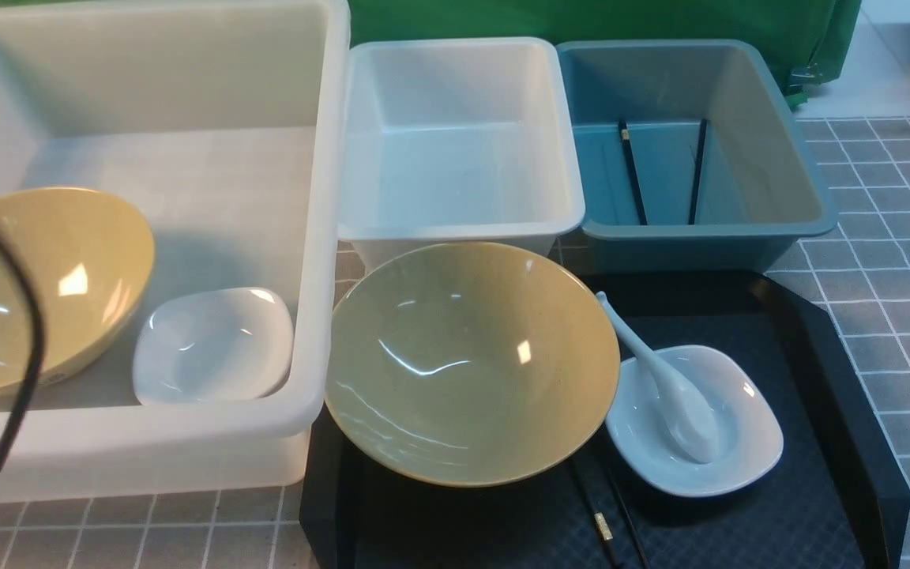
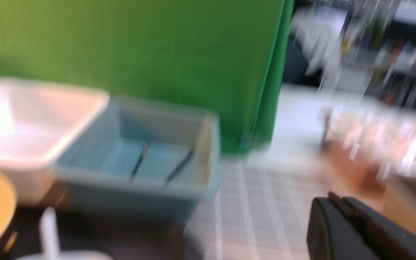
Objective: On grey table put chopsticks spoon bowls plates into blue grey white boxes.
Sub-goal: 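Grasp the large bowl on the tray by its rim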
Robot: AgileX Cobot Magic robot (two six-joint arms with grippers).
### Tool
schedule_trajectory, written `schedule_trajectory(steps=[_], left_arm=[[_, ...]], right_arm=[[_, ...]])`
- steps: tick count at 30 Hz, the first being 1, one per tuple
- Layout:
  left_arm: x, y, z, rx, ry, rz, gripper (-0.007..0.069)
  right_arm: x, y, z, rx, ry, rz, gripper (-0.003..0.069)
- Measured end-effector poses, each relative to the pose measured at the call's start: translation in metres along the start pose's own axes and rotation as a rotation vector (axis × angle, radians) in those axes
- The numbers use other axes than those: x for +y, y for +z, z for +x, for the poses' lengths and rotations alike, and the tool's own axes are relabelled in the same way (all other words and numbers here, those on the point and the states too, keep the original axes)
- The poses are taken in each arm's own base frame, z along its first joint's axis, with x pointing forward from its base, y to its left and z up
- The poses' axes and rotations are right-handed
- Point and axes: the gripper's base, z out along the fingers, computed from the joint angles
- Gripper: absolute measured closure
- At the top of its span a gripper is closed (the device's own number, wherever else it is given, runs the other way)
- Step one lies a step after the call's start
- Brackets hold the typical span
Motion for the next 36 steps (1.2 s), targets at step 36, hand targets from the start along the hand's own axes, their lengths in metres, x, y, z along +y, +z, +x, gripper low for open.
schedule_trajectory(steps=[36], left_arm=[[-0.230,0.235,0.164,0.856,0.764,0.524,0.0634]], right_arm=[[0.042,0.044,0.035,0.532,-0.133,-0.407,0.0617]])
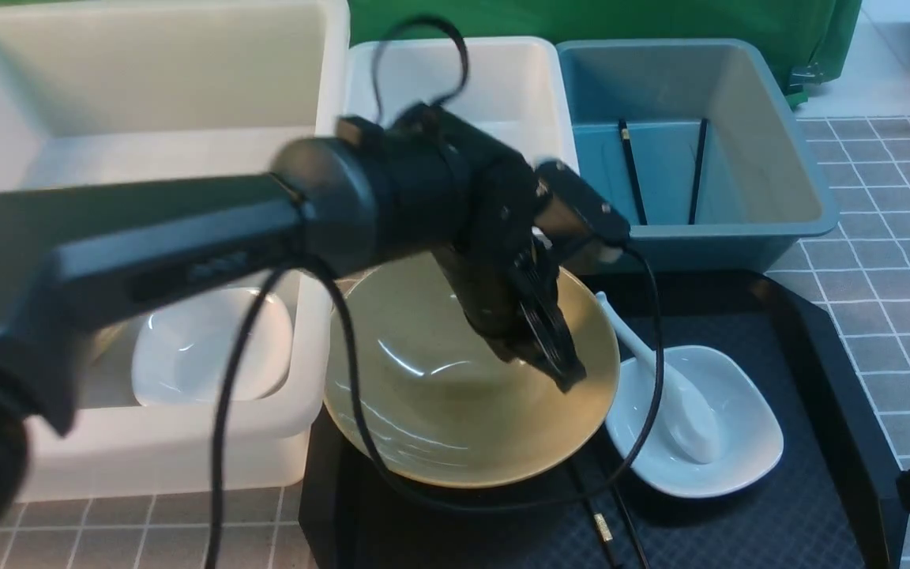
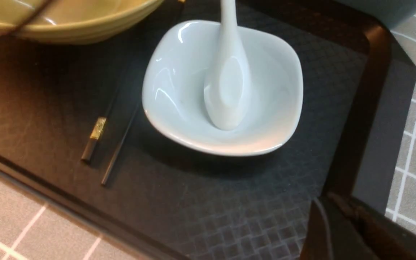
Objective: On grey table put chopsticks spoon bowls plates into blue grey white boxes.
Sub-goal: 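Grasp the large bowl on the tray by its rim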
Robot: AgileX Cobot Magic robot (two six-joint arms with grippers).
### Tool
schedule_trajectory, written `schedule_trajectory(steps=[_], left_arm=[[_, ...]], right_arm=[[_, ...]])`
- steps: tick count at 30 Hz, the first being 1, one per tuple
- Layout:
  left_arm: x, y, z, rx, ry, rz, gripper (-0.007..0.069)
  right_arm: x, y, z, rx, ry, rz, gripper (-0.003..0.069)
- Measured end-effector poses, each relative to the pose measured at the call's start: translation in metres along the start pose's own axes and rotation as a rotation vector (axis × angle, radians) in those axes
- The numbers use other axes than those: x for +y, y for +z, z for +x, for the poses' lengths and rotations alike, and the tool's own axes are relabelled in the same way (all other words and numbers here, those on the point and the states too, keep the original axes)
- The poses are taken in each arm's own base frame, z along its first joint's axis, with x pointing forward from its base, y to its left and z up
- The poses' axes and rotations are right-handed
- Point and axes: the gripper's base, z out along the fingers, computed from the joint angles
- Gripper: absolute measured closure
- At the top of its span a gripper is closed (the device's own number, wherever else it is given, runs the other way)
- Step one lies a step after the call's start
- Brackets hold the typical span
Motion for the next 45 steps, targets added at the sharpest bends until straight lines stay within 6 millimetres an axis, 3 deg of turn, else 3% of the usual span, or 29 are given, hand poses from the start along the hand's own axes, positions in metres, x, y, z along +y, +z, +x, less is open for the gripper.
schedule_trajectory(steps=[7,9,13,17,18,19,21,22,28,32,39,42,43,44,45], left_arm=[[-0.041,0.004,-0.012,-0.050,0.033,0.134,0.0632],[-0.059,-0.002,-0.019,-0.065,0.078,0.192,0.0632],[-0.065,-0.021,-0.029,-0.019,0.134,0.223,0.0632],[-0.048,-0.050,-0.039,0.019,0.148,0.132,0.0624],[-0.035,-0.064,-0.042,0.035,0.125,0.071,0.0603],[-0.032,-0.065,-0.042,0.047,0.126,0.059,0.0596],[-0.007,-0.079,-0.040,0.081,0.061,-0.012,0.0530],[-0.005,-0.079,-0.039,0.083,0.055,-0.015,0.0522],[0.044,-0.068,-0.023,0.152,-0.148,-0.036,0.0236],[0.058,-0.047,-0.017,0.202,-0.228,-0.061,0.0169],[0.067,-0.013,-0.009,0.283,-0.273,-0.077,0.0160],[0.066,-0.002,-0.007,0.303,-0.276,-0.064,0.0197],[0.065,0.002,-0.006,0.310,-0.273,-0.051,0.0255],[0.065,0.002,-0.006,0.310,-0.270,-0.051,0.0255],[0.065,0.004,-0.006,0.313,-0.260,-0.046,0.0321]], right_arm=[[0.000,0.000,-0.003,-0.030,0.002,0.002,0.0614],[0.000,0.000,-0.004,-0.041,0.005,0.002,0.0614],[0.000,0.000,-0.004,-0.043,0.007,0.001,0.0614],[0.000,0.000,-0.004,-0.043,0.008,0.001,0.0614],[0.000,0.000,-0.004,-0.043,0.009,0.001,0.0614],[0.000,0.000,-0.004,-0.043,0.009,0.001,0.0614],[0.000,0.000,-0.004,-0.043,0.009,0.001,0.0614],[0.000,0.000,-0.004,-0.043,0.009,0.001,0.0614],[0.000,0.000,-0.004,-0.043,0.009,0.001,0.0613],[0.000,0.000,-0.004,-0.044,0.010,0.001,0.0613],[0.000,0.000,-0.004,-0.044,0.008,0.000,0.0613],[0.000,0.000,-0.005,-0.051,0.009,0.001,0.0613],[0.000,0.000,-0.005,-0.052,0.009,0.001,0.0613],[0.000,0.000,-0.005,-0.052,0.009,0.001,0.0613],[0.000,0.000,-0.005,-0.054,0.009,0.002,0.0613]])
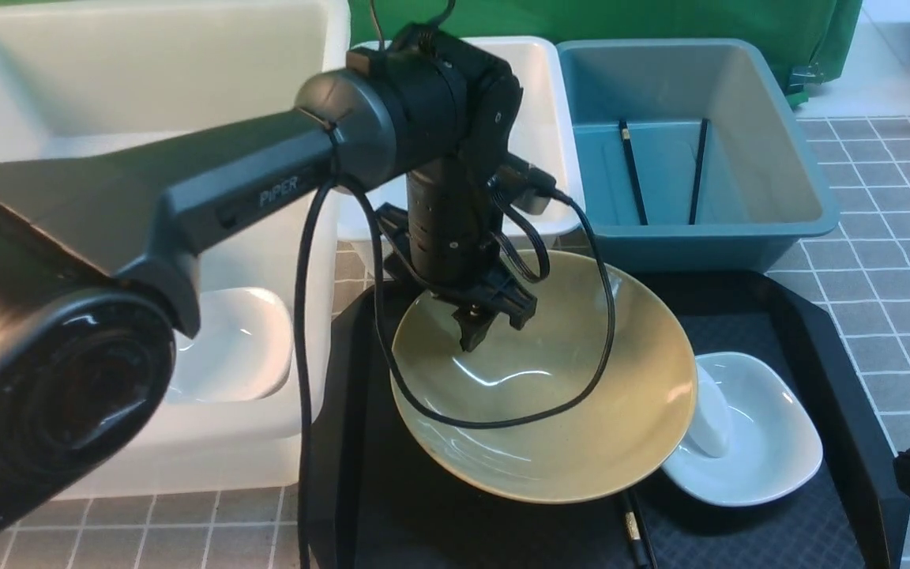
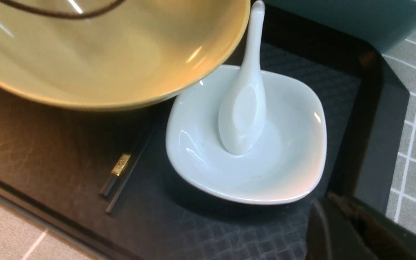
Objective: On grey table put chopsticks spoon bowls plates into blue grey white boxes.
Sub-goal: 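Grasp the large bowl on the tray by its rim, then place the tan bowl onto the bowl stack in the left bin with the left gripper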
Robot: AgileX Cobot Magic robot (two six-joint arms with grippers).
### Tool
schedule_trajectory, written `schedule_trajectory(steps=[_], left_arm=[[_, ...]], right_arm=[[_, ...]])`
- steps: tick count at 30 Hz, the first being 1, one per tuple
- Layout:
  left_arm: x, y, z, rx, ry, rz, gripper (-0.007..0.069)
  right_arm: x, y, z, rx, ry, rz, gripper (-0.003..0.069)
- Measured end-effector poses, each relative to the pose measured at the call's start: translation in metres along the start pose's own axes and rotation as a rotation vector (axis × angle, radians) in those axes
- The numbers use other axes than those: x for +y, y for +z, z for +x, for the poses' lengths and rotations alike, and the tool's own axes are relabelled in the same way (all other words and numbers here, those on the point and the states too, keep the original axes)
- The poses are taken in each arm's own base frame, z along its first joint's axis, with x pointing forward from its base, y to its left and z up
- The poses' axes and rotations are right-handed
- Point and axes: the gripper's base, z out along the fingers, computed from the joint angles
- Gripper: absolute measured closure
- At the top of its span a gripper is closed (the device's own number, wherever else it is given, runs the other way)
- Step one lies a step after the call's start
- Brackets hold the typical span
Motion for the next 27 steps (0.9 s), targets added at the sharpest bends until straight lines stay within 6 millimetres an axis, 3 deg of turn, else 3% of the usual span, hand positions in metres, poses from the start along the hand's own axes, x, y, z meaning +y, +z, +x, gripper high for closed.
schedule_trajectory(steps=[2,7,9,12,14,16,22,25,27], left_arm=[[0.001,-0.004,-0.001,-0.012,0.007,0.013,0.0421],[0.001,-0.018,0.000,-0.041,0.025,0.023,0.0475],[-0.001,-0.031,0.002,-0.071,0.040,0.023,0.0511],[0.000,-0.065,0.009,-0.145,0.051,0.016,0.0603],[0.001,-0.077,0.012,-0.171,0.058,0.014,0.0615],[0.003,-0.109,0.022,-0.244,0.084,0.010,0.0617],[0.014,-0.172,0.045,-0.460,0.051,0.093,0.0619],[0.038,-0.204,0.066,-0.552,-0.024,0.090,0.0619],[0.069,-0.228,0.093,-0.613,-0.116,0.041,0.0619]], right_arm=[[0.000,0.000,0.000,-0.002,0.000,0.000,0.0613],[0.000,0.000,0.000,-0.004,0.002,0.000,0.0608],[0.000,0.000,0.000,-0.004,0.003,0.000,0.0604],[0.000,0.000,0.000,-0.004,0.003,0.000,0.0601],[0.000,0.000,0.000,-0.004,0.003,0.000,0.0600],[0.000,0.000,0.000,-0.004,0.004,0.000,0.0600],[0.000,0.000,0.000,-0.003,0.005,-0.001,0.0596],[0.000,0.000,0.000,-0.003,0.007,-0.001,0.0595],[0.000,0.000,0.000,-0.003,0.007,-0.001,0.0591]])
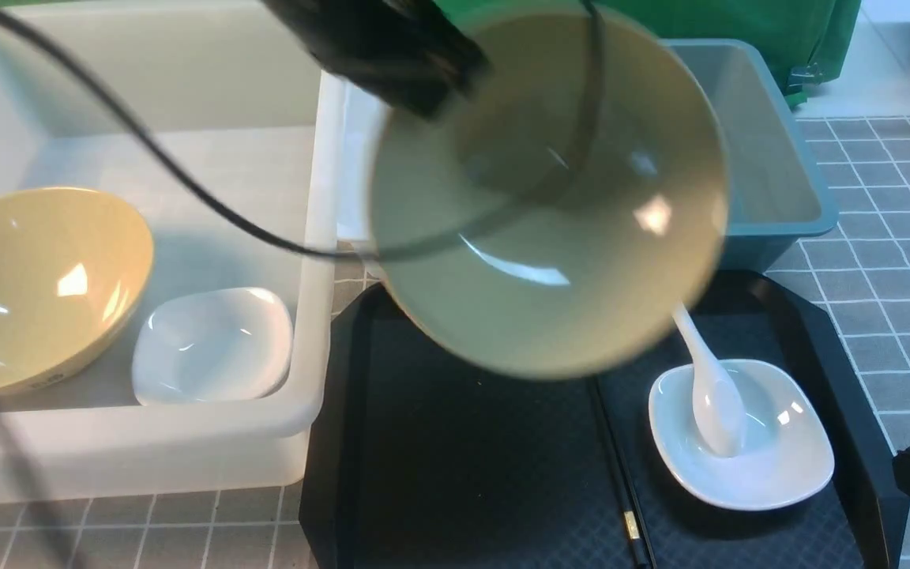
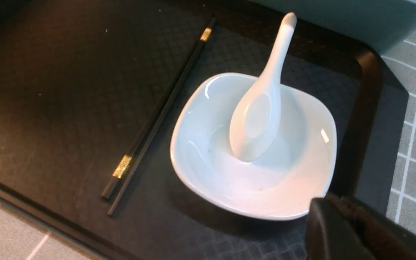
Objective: On grey table put chopsticks spoon bowls plates into blue grey white boxes.
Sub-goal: 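Place the tan bowl onto the bowl stack in the left bin with the left gripper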
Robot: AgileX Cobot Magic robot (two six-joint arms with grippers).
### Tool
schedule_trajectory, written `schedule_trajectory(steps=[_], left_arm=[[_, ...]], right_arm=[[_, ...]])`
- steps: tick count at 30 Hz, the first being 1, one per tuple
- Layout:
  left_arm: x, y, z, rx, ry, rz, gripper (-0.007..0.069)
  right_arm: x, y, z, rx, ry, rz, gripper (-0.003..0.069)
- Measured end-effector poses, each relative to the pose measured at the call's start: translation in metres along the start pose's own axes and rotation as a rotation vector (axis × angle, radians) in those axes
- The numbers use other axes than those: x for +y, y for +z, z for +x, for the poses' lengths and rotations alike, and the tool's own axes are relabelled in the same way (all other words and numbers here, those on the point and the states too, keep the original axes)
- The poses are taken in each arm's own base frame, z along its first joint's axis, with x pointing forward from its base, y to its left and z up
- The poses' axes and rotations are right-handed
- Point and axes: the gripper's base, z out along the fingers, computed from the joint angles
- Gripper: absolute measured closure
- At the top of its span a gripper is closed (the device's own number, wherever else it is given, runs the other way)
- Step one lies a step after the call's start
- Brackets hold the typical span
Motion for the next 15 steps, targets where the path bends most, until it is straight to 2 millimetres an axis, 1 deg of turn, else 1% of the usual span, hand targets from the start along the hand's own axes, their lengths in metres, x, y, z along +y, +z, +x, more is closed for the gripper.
schedule_trajectory(steps=[1,3,4,5,6,7,8,9,10,11,12,13,14,15], left_arm=[[0.022,-0.018,0.006,-0.023,-0.056,-0.054,0.0619],[0.068,-0.044,0.026,-0.036,-0.185,-0.168,0.0619],[0.084,-0.053,0.037,-0.036,-0.238,-0.211,0.0619],[0.101,-0.057,0.048,-0.027,-0.294,-0.251,0.0619],[0.113,-0.061,0.057,-0.023,-0.343,-0.279,0.0619],[0.129,-0.064,0.071,-0.006,-0.408,-0.313,0.0619],[0.133,-0.064,0.075,-0.004,-0.426,-0.319,0.0619],[0.157,-0.065,0.101,0.023,-0.550,-0.354,0.0619],[0.170,-0.064,0.119,0.040,-0.633,-0.367,0.0619],[0.185,-0.061,0.143,0.050,-0.736,-0.374,0.0619],[0.186,-0.060,0.145,0.046,-0.750,-0.371,0.0619],[0.192,-0.057,0.157,0.055,-0.793,-0.373,0.0619],[0.201,-0.052,0.175,0.049,-0.858,-0.380,0.0619],[0.203,-0.049,0.184,0.051,-0.884,-0.385,0.0619]], right_arm=[[0.000,0.000,0.000,0.001,0.000,0.000,0.0589],[0.000,0.000,0.000,0.001,0.000,0.000,0.0586],[0.000,0.000,0.000,0.001,0.000,0.000,0.0585],[0.000,0.000,0.000,0.001,0.000,0.000,0.0582],[0.000,0.000,0.000,0.001,0.001,0.000,0.0582],[0.000,0.000,0.000,0.001,0.001,0.000,0.0581],[0.000,0.000,0.000,0.001,0.001,0.000,0.0580],[0.000,0.000,0.000,0.001,0.002,0.000,0.0580],[0.000,0.000,0.000,0.001,0.002,0.000,0.0580],[0.000,0.000,0.000,0.001,0.003,-0.001,0.0580],[0.000,0.000,0.000,0.001,0.003,-0.001,0.0580],[0.000,0.000,0.000,0.001,0.004,-0.001,0.0580],[0.000,0.000,0.000,0.001,0.005,-0.001,0.0580],[0.000,0.000,0.000,0.001,0.007,-0.002,0.0580]])
